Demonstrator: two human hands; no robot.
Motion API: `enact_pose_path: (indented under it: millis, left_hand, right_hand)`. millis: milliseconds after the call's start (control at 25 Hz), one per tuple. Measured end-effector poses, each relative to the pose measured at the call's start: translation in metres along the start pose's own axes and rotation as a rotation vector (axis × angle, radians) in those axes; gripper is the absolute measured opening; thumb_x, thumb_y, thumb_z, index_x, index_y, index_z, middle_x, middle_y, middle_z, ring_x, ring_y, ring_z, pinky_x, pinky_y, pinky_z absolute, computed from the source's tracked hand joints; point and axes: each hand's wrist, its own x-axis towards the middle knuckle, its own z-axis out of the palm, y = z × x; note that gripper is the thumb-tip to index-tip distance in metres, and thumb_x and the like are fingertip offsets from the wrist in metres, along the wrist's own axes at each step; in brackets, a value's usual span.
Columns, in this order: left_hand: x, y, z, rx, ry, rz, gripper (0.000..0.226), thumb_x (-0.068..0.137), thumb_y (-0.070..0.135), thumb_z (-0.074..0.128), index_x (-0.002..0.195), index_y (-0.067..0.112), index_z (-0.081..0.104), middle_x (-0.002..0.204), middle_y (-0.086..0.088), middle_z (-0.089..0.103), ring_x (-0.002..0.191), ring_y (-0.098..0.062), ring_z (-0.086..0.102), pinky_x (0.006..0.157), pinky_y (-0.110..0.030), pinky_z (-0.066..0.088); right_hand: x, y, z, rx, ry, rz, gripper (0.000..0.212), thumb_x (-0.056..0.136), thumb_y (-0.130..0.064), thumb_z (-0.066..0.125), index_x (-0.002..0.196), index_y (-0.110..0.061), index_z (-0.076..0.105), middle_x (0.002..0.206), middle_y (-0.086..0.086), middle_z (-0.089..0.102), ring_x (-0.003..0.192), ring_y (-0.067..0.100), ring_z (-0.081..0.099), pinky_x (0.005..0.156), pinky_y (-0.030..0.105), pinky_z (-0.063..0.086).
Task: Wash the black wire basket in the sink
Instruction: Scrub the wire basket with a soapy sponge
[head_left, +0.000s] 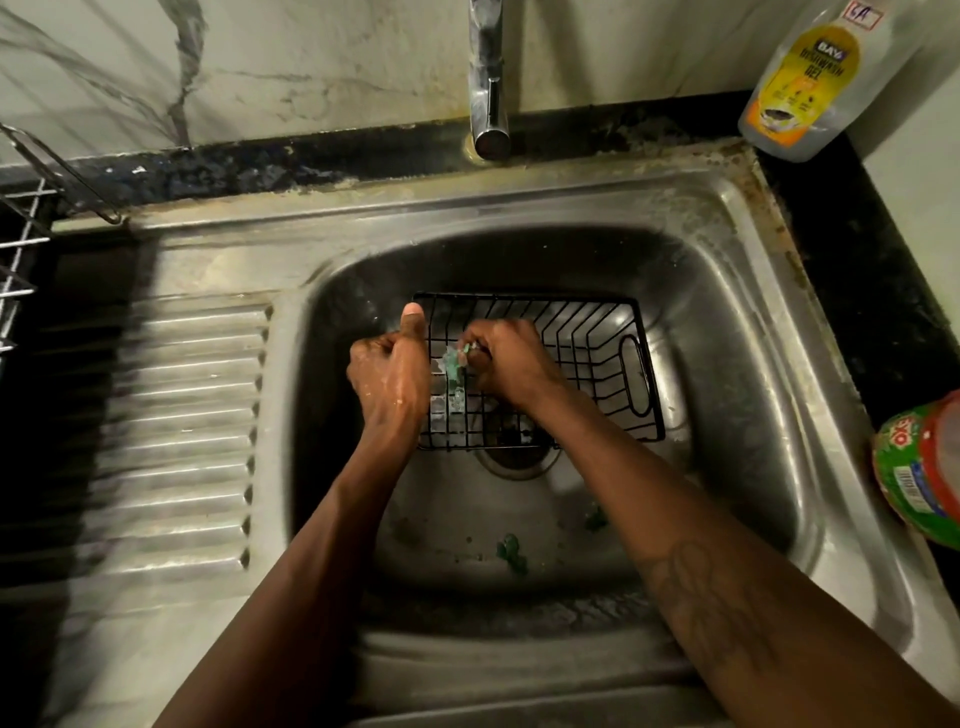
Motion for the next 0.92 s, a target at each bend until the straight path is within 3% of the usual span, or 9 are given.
enact_pose_path:
  millis: [80,160,240,440,520,600,680,880,920]
  left_hand:
    - [0.001,0.001,-0.001,0.003,0.021,-0.013,0.078,0.062,0.081,0.054,0.085,0.008,0.070,0.086,-0.017,0.071,0.083,-0.037,0.069,0.083,-0.054,0.057]
    - [0.004,-0.001,-0.001,0.013,0.027,-0.007,0.077,0.063,0.082,0.053,0.084,0.009,0.069,0.087,-0.018,0.070,0.082,-0.038,0.069,0.083,-0.055,0.057]
    - [0.002,0.000,-0.002,0.009,0.014,-0.003,0.076,0.065,0.083,0.053,0.079,0.009,0.068,0.086,-0.019,0.070,0.083,-0.040,0.068,0.082,-0.058,0.057]
    - [-0.004,0.000,-0.005,0.061,0.005,0.009,0.057,0.089,0.059,0.054,0.066,0.007,0.064,0.069,-0.011,0.068,0.068,-0.026,0.066,0.070,-0.039,0.057]
    - [-0.004,-0.007,-0.005,0.116,0.004,0.002,0.060,0.092,0.058,0.050,0.065,0.006,0.062,0.072,-0.016,0.069,0.073,-0.030,0.068,0.073,-0.041,0.057]
    - [-0.005,-0.012,-0.006,0.131,0.003,-0.042,0.063,0.093,0.059,0.047,0.068,0.003,0.063,0.075,-0.018,0.069,0.078,-0.033,0.070,0.077,-0.046,0.059]
    - [-0.006,-0.015,-0.005,0.181,0.013,-0.052,0.064,0.097,0.056,0.045,0.080,-0.001,0.067,0.086,-0.021,0.071,0.089,-0.035,0.069,0.086,-0.044,0.056]
    - [-0.007,-0.018,-0.002,0.169,0.038,-0.036,0.059,0.100,0.053,0.044,0.099,0.000,0.069,0.102,-0.016,0.071,0.101,-0.028,0.066,0.089,-0.030,0.045]
    - [-0.008,-0.017,-0.002,0.172,0.041,-0.042,0.057,0.101,0.052,0.043,0.104,0.000,0.068,0.106,-0.013,0.069,0.103,-0.025,0.063,0.091,-0.029,0.043]
  right_hand:
    - [-0.003,0.000,0.002,-0.012,-0.153,0.002,0.012,0.090,-0.012,0.071,0.093,-0.023,0.074,0.098,-0.004,0.072,0.093,0.008,0.066,0.086,0.030,0.056]
    - [-0.013,0.002,0.000,-0.068,-0.472,0.049,0.020,0.086,-0.010,0.075,0.091,-0.029,0.073,0.108,-0.008,0.070,0.106,0.007,0.064,0.099,0.030,0.050]
    - [-0.016,0.008,-0.003,-0.103,-0.584,0.076,0.022,0.085,-0.009,0.076,0.097,-0.028,0.074,0.110,-0.010,0.069,0.110,0.007,0.063,0.099,0.029,0.048]
    - [0.001,0.013,-0.003,-0.078,0.026,0.085,0.015,0.093,-0.009,0.066,0.097,-0.022,0.072,0.097,-0.006,0.065,0.091,0.007,0.061,0.073,0.016,0.046]
    - [0.000,0.021,-0.003,-0.170,-0.058,0.021,0.017,0.090,-0.007,0.070,0.102,-0.017,0.074,0.106,0.001,0.069,0.093,0.007,0.061,0.074,0.012,0.042]
    - [-0.010,0.027,-0.003,-0.170,-0.343,0.041,0.021,0.085,-0.014,0.076,0.106,-0.015,0.073,0.107,0.002,0.068,0.096,0.012,0.065,0.081,0.019,0.051]
    - [-0.020,0.033,-0.002,-0.192,-0.490,0.075,0.032,0.082,-0.029,0.080,0.108,-0.015,0.070,0.106,0.004,0.064,0.093,0.018,0.066,0.081,0.028,0.058]
    - [-0.016,0.031,0.017,-0.267,-0.315,-0.036,0.059,0.086,-0.010,0.074,0.138,-0.025,0.053,0.107,0.001,0.065,0.092,0.017,0.067,0.079,0.035,0.059]
    - [-0.012,0.032,0.020,-0.309,-0.290,-0.067,0.051,0.088,-0.008,0.071,0.134,-0.024,0.056,0.104,0.001,0.064,0.089,0.017,0.067,0.077,0.035,0.060]
